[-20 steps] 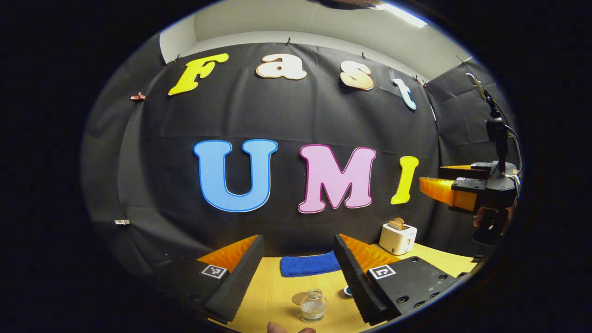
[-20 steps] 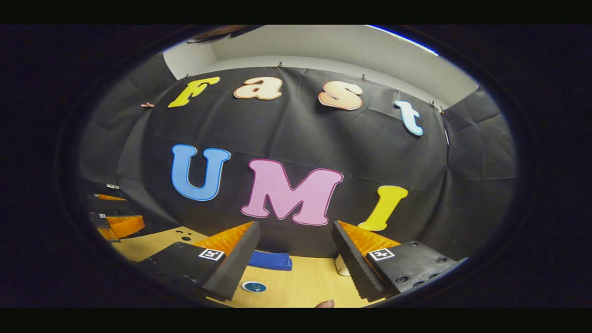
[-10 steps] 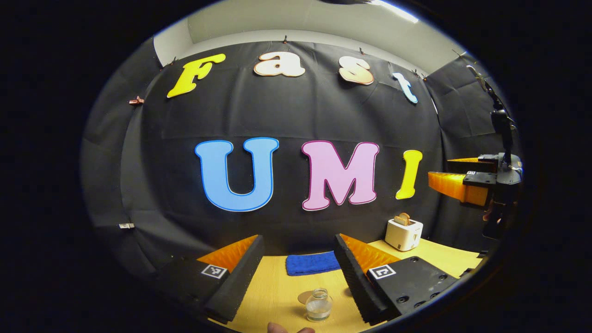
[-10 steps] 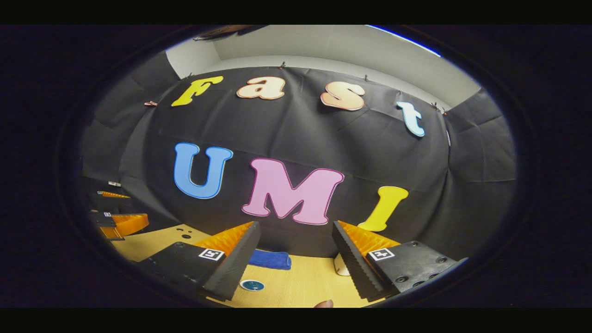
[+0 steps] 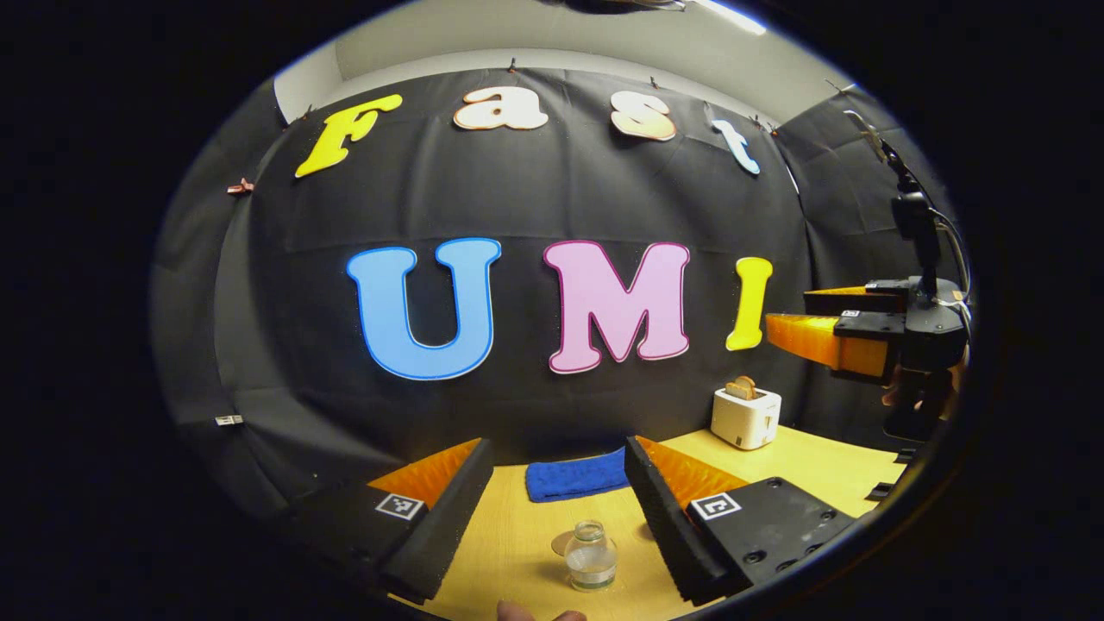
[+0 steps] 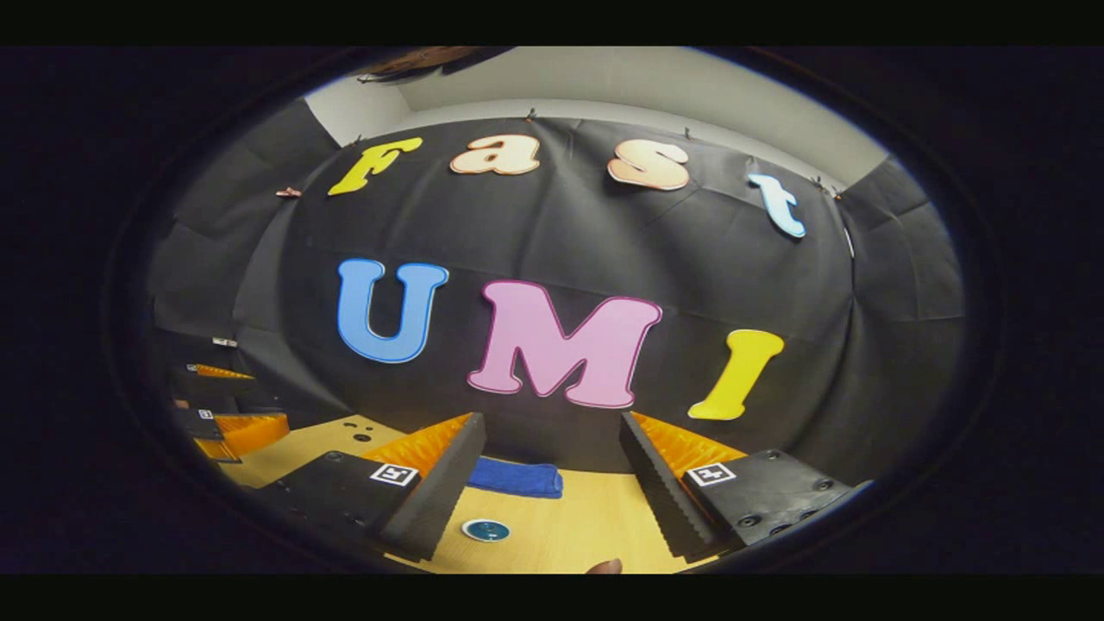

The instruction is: Open the teacup lid with one hand, grasp the water bottle and pour water into the teacup with the other hand; after pouring, place the water bottle on the coaster and then close the teacup lid.

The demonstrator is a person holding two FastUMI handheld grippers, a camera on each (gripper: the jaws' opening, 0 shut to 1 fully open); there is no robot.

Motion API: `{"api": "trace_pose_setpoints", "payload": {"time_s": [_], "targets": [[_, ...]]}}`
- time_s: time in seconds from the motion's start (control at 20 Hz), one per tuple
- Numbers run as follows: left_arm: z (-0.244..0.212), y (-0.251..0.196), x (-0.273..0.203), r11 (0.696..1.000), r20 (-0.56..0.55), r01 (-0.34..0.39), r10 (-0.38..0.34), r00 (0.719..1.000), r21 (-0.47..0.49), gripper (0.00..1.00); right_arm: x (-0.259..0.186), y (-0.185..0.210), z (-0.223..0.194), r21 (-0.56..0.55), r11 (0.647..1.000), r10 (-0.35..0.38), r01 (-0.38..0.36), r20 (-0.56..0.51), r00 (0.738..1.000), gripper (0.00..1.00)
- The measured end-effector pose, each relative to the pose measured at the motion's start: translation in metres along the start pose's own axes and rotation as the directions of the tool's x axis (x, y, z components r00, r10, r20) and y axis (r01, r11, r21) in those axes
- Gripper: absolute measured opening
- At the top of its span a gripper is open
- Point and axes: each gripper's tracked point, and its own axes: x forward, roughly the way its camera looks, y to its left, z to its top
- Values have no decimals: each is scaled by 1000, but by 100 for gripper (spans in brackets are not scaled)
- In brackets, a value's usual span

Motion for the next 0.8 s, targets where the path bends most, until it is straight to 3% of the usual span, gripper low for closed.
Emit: {"api": "trace_pose_setpoints", "payload": {"time_s": [0.25,0.5,0.8], "targets": [[-48,-6,6,1000,-60,7,-7,998,-5,95,14,24,-52,-4,998,59,-59,-47,997,97],[-119,-11,17,1000,-124,-5,6,992,8,95,29,44,-128,-5,996,90,-91,-99,991,97],[-202,-33,27,999,-193,31,-29,981,9,96,46,72,-222,13,990,141,-140,-158,977,97]]}}
